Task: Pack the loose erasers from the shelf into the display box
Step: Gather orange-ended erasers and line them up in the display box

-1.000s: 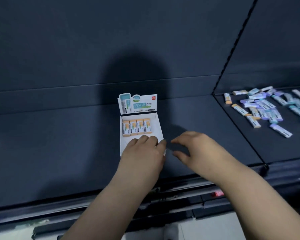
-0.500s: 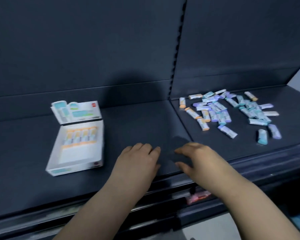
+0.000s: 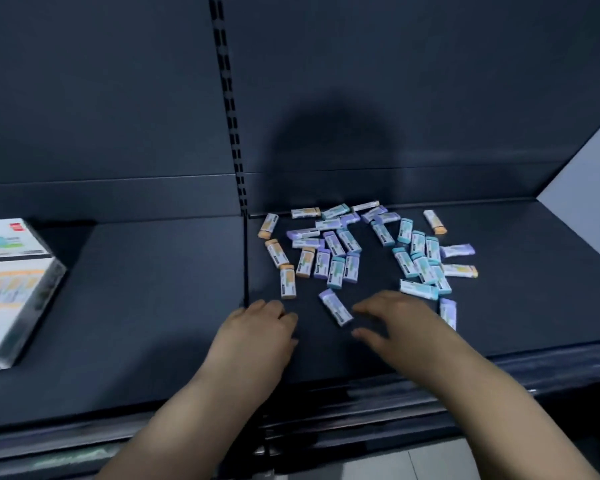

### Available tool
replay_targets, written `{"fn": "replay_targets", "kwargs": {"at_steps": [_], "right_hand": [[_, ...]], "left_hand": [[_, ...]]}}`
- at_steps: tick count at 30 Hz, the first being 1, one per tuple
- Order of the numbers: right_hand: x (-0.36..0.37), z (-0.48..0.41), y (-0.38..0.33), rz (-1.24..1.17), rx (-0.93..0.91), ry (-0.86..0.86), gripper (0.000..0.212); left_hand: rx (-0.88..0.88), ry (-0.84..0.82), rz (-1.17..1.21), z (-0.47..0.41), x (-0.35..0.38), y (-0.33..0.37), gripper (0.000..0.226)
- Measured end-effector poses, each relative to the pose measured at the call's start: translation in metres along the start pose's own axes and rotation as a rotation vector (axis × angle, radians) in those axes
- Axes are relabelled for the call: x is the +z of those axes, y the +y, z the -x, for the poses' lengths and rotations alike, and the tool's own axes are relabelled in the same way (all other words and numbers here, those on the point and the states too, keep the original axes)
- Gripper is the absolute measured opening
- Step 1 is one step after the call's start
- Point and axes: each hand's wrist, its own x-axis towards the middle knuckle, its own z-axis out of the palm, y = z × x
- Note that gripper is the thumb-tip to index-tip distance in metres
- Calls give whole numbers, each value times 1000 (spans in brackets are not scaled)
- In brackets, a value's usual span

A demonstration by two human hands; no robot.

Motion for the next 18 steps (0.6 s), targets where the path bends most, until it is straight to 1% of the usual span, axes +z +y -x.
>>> {"fn": "replay_targets", "kwargs": {"at_steps": [3,5,12,16,18], "right_hand": [[4,-12,1,-35,-38,-2,37],[7,-21,-1,-52,-45,3,37],[21,-39,-7,-124,-10,3,35],[21,-39,0,-175,-5,66,28],[18,-39,5,-200,-13,98,28]], "left_hand": [[-72,-3,14,-10,-2,-14,40],[-88,-7,32,-18,-3,-23,41],[-30,9,77,-50,3,-39,52],[-6,-50,125,-62,9,-39,59],[-21,-60,133,-63,12,-39,59]]}}
